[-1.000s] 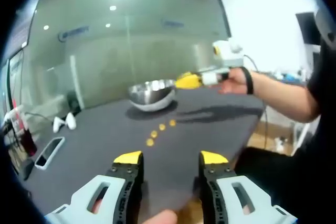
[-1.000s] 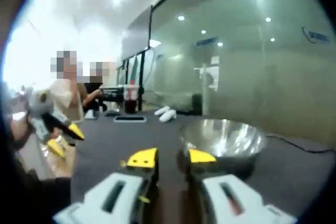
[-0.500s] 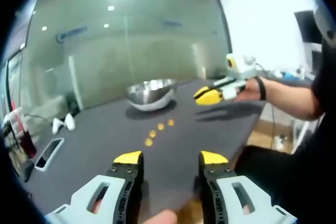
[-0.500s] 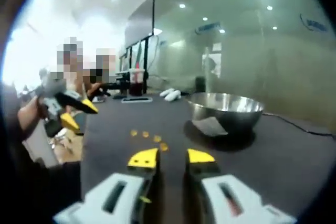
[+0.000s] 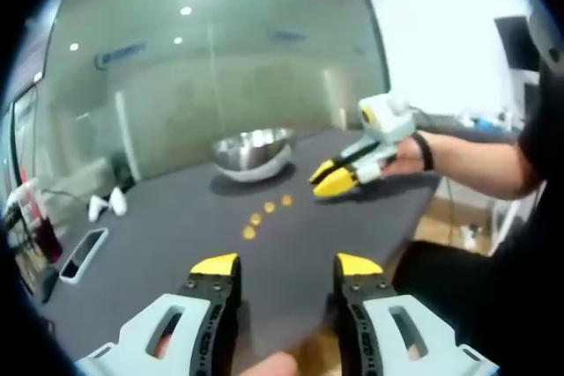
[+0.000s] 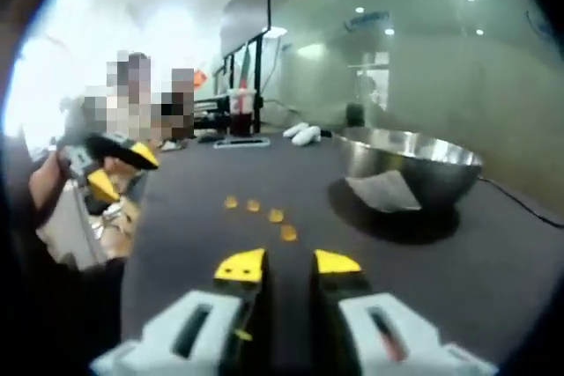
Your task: Pick up the QQ candy scattered on the table and place it into the stainless steel bowl on the table
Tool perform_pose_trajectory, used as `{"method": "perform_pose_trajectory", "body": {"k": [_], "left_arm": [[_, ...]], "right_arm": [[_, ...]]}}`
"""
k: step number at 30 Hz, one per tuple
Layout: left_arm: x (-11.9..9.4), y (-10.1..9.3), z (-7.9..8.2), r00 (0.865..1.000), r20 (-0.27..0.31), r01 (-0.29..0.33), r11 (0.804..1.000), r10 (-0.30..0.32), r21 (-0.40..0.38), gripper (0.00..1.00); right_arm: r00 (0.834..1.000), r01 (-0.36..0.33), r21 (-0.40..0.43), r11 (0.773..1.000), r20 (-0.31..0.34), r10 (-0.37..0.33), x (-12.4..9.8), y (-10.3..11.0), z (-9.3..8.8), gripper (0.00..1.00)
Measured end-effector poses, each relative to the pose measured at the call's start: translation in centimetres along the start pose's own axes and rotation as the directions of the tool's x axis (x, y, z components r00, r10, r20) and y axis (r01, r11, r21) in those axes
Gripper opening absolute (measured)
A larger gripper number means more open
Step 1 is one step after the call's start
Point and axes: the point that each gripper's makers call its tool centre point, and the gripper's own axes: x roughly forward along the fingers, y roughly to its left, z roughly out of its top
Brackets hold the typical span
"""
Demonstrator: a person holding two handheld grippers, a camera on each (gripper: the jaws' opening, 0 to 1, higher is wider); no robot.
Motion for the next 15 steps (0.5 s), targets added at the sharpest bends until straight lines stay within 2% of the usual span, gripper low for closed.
{"method": "perform_pose_trajectory", "body": {"k": [6, 8, 11, 15], "left_arm": [[-0.3, 0.0, -0.3, 1.0, -0.004, -0.01, 1.0, 0.01, -0.009, 0.43], [-0.4, 0.0, -0.3, 1.0, -0.005, -0.011, 1.0, 0.011, -0.011, 0.43], [-0.7, 0.2, -0.1, 1.0, -0.003, -0.024, 1.0, 0.024, -0.012, 0.43], [-1.1, 1.0, 0.1, 0.999, 0.013, -0.048, 0.998, 0.048, -0.03, 0.43]], "right_arm": [[0.999, -0.021, -0.009, 1.0, -0.03, 0.021, 2.4, -0.3, 0.1, 0.21], [0.998, -0.048, 0.045, 0.998, -0.039, 0.05, 3.0, 0.1, -0.1, 0.21], [0.997, -0.046, 0.005, 0.999, -0.065, 0.046, 3.9, 0.1, -0.3, 0.21], [0.996, -0.048, 0.006, 0.999, -0.074, 0.048, 4.7, 0.4, 0.0, 0.19]]}}
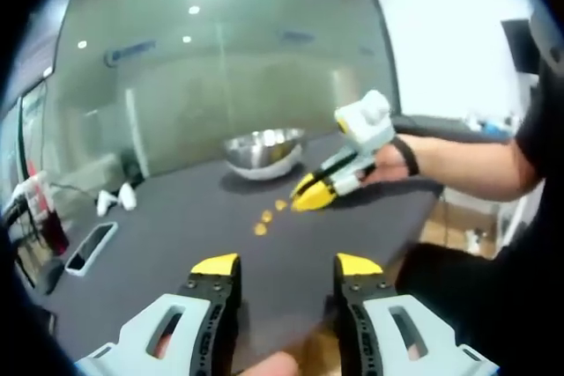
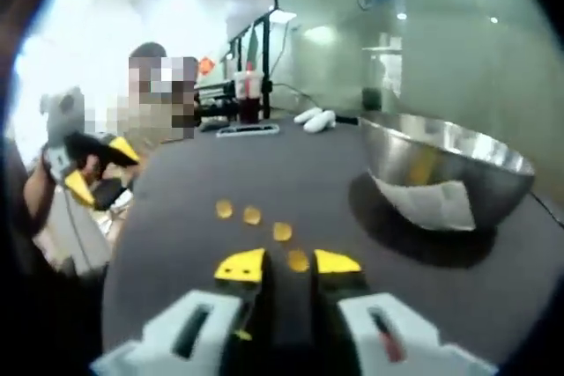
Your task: Pick up the QQ candy scattered on the table and place it into the stainless steel bowl on the table
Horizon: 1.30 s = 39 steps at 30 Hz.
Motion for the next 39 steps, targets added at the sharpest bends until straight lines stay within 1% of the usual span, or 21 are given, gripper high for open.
{"method": "perform_pose_trajectory", "body": {"k": [3, 5, 8, 12, 13, 15, 17, 19, 21, 23, 25, 26, 27, 28, 31, 32, 34, 36, 37, 38, 39], "left_arm": [[-0.1, 0.4, -0.3, 1.0, -0.006, -0.006, 1.0, 0.006, -0.002, 0.43], [-0.2, 0.5, -0.5, 1.0, -0.01, -0.004, 1.0, 0.004, -0.003, 0.43], [-0.2, 0.5, -0.6, 1.0, -0.016, 0.003, 1.0, -0.003, 0.0, 0.43], [-0.2, 0.6, -0.3, 1.0, -0.011, 0.006, 1.0, -0.006, 0.006, 0.43], [-0.1, 0.6, -0.2, 1.0, -0.009, 0.006, 1.0, -0.006, 0.006, 0.43], [-0.1, 0.6, -0.1, 1.0, -0.005, 0.006, 1.0, -0.006, 0.005, 0.43], [0.0, 0.5, -0.2, 1.0, -0.006, 0.011, 1.0, -0.011, 0.006, 0.43], [0.1, 0.5, -0.3, 1.0, -0.008, 0.014, 1.0, -0.014, 0.006, 0.43], [0.2, 0.4, -0.5, 1.0, -0.011, 0.016, 1.0, -0.016, 0.005, 0.43], [0.3, 0.4, -0.5, 1.0, -0.012, 0.016, 1.0, -0.016, 0.001, 0.43], [0.4, 0.3, -0.5, 1.0, -0.012, 0.021, 1.0, -0.021, 0.0, 0.43], [0.5, 0.2, -0.5, 1.0, -0.011, 0.024, 1.0, -0.024, 0.002, 0.43], [0.5, 0.1, -0.5, 1.0, -0.011, 0.026, 1.0, -0.026, 0.003, 0.43], [0.6, 0.1, -0.5, 1.0, -0.011, 0.029, 1.0, -0.029, 0.003, 0.43], [0.6, 0.0, -0.6, 0.999, -0.014, 0.029, 1.0, -0.029, 0.001, 0.43], [0.6, 0.0, -0.6, 0.999, -0.015, 0.031, 1.0, -0.031, 0.002, 0.43], [0.5, 0.0, -0.6, 0.999, -0.016, 0.033, 0.999, -0.033, 0.002, 0.43], [0.5, 0.1, -0.9, 0.999, -0.024, 0.032, 0.999, -0.032, 0.0, 0.43], [0.5, 0.2, -1.1, 0.999, -0.031, 0.027, 1.0, -0.027, -0.001, 0.43], [0.4, 0.3, -1.2, 0.999, -0.033, 0.025, 1.0, -0.025, -0.001, 0.43], [0.4, 0.3, -1.3, 0.999, -0.034, 0.022, 1.0, -0.022, -0.002, 0.43]], "right_arm": [[1.0, -0.003, -0.044, 0.999, -0.008, 0.002, 0.1, 0.4, 0.0, 0.09], [1.0, -0.002, -0.061, 0.998, -0.008, 0.002, 0.1, 0.5, 0.0, 0.09], [1.0, -0.004, -0.036, 0.999, -0.005, 0.003, 0.0, 0.4, 0.0, 0.09], [1.0, -0.002, -0.036, 0.999, 0.001, 0.002, -0.1, 0.6, 0.0, 0.09], [1.0, -0.003, -0.021, 1.0, 0.01, 0.003, -0.2, 0.6, 0.1, 0.09], [0.998, -0.035, 0.055, 0.998, 0.06, 0.031, -0.7, 0.9, 0.8, 0.09], [0.993, -0.031, 0.076, 0.997, 0.119, 0.022, -1.6, 0.6, 2.0, 0.09], [0.982, 0.04, 0.062, 0.997, 0.183, -0.051, -3.0, -0.8, 3.9, 0.09], [0.966, 0.072, 0.065, 0.995, 0.245, -0.086, -4.0, -1.9, 5.7, 0.09], [0.939, 0.079, 0.107, 0.991, 0.325, -0.11, -5.3, -2.6, 7.8, 0.09], [0.903, 0.154, 0.13, 0.98, 0.385, -0.193, -6.7, -4.3, 9.5, 0.09], [0.89, 0.192, 0.128, 0.973, 0.395, -0.228, -7.1, -5.2, 10.0, 0.09], [0.878, 0.238, 0.129, 0.963, 0.394, -0.27, -7.5, -6.4, 10.4, 0.09], [0.871, 0.302, 0.137, 0.943, 0.362, -0.332, -7.7, -8.0, 10.3, 0.09], [0.863, 0.38, 0.129, 0.916, 0.306, -0.402, -7.5, -10.2, 9.9, 0.09], [0.86, 0.382, 0.122, 0.916, 0.316, -0.4, -7.3, -10.5, 10.2, 0.09], [0.866, 0.382, 0.098, 0.919, 0.31, -0.393, -7.0, -10.9, 10.3, 0.09], [0.861, 0.399, 0.099, 0.911, 0.3, -0.41, -6.5, -12.3, 10.6, 0.09], [0.858, 0.402, 0.106, 0.909, 0.302, -0.415, -6.8, -12.0, 10.4, 0.09], [0.851, 0.407, 0.121, 0.905, 0.308, -0.424, -6.9, -12.2, 10.5, 0.1], [0.838, 0.419, 0.146, 0.896, 0.318, -0.444, -7.1, -12.2, 10.5, 0.1]]}}
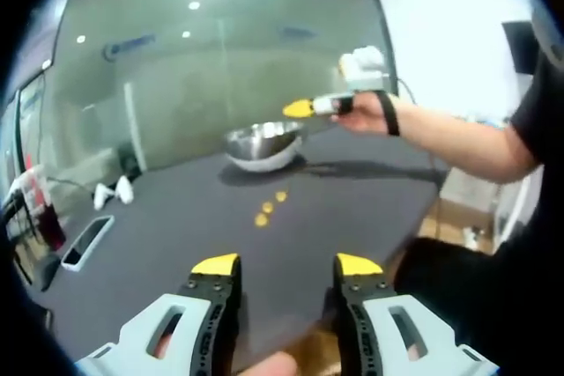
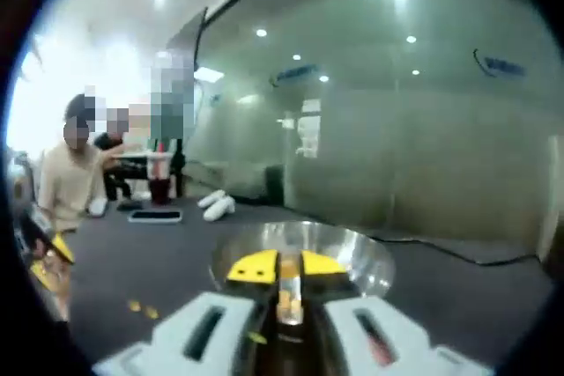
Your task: Pick up the QQ candy scattered on the table and place it into the stainless steel bowl on the table
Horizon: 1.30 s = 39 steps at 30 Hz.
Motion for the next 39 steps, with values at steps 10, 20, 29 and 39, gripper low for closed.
{"method": "perform_pose_trajectory", "body": {"k": [10, 20, 29, 39], "left_arm": [[0.1, -0.1, 0.0, 1.0, -0.002, 0.002, 1.0, -0.002, 0.0, 0.43], [0.6, -0.3, 0.1, 1.0, -0.006, 0.006, 1.0, -0.006, 0.001, 0.43], [0.2, 0.3, 0.4, 1.0, 0.003, -0.018, 1.0, 0.018, -0.006, 0.43], [0.4, 0.3, 0.4, 1.0, 0.017, -0.021, 1.0, 0.021, -0.009, 0.43]], "right_arm": [[0.999, -0.035, 0.07, 0.997, 0.003, 0.035, -0.1, 0.5, -0.6, 0.27], [0.999, -0.054, 0.077, 0.996, -0.001, 0.054, -0.9, 1.1, -0.7, 0.27], [0.986, -0.166, -0.069, 0.984, -0.021, 0.165, -3.7, 4.1, -1.2, 0.26], [0.934, -0.349, -0.009, 0.937, -0.085, 0.347, -9.2, 7.2, -5.5, 0.26]]}}
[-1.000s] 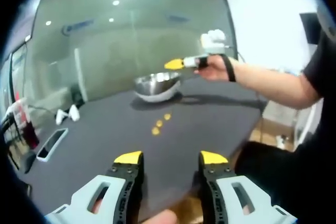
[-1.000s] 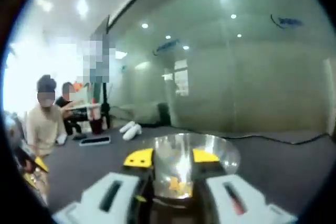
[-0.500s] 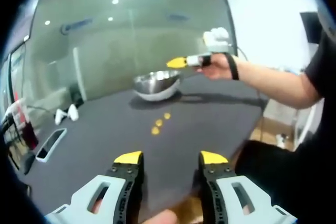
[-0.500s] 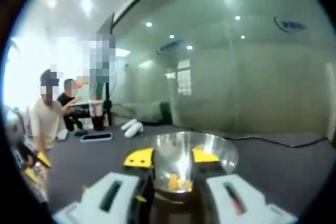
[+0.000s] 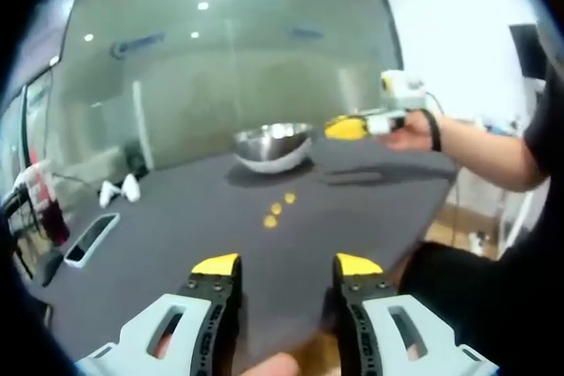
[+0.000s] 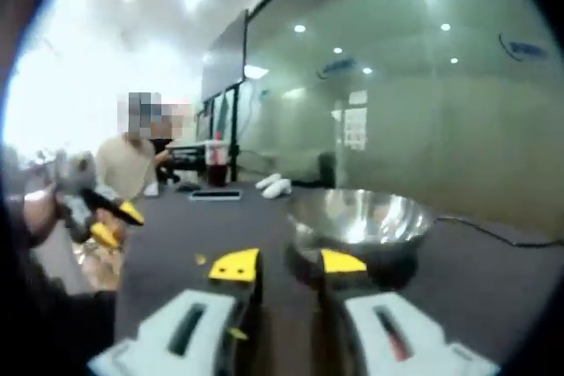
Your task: Pick up the QQ candy scattered on the table and place it into the stainless steel bowl on the table
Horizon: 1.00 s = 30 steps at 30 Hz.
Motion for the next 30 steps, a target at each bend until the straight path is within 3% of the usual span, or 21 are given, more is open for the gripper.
{"method": "perform_pose_trajectory", "body": {"k": [5, 11, 24, 26, 30], "left_arm": [[0.1, -0.3, 0.0, 1.0, -0.003, 0.013, 1.0, -0.013, 0.009, 0.43], [0.3, -0.6, 0.2, 1.0, 0.004, 0.017, 1.0, -0.017, 0.002, 0.43], [-0.5, -0.8, 0.0, 1.0, -0.004, 0.013, 1.0, -0.013, 0.022, 0.43], [-0.6, -0.8, 0.0, 1.0, -0.007, 0.013, 1.0, -0.012, 0.027, 0.43], [-0.8, -0.7, -0.2, 1.0, -0.012, 0.009, 1.0, -0.009, 0.027, 0.43]], "right_arm": [[0.991, -0.112, -0.032, 0.993, -0.078, 0.109, -1.6, 2.6, -2.7, 0.26], [0.988, -0.114, -0.027, 0.993, -0.11, 0.111, -0.9, 2.7, -3.8, 0.25], [0.969, -0.169, -0.011, 0.986, -0.187, 0.164, 5.2, 3.9, -4.7, 0.21], [0.964, -0.176, -0.038, 0.984, -0.211, 0.165, 6.2, 4.2, -5.0, 0.21], [0.962, -0.18, -0.041, 0.983, -0.216, 0.167, 8.1, 3.7, -5.0, 0.2]]}}
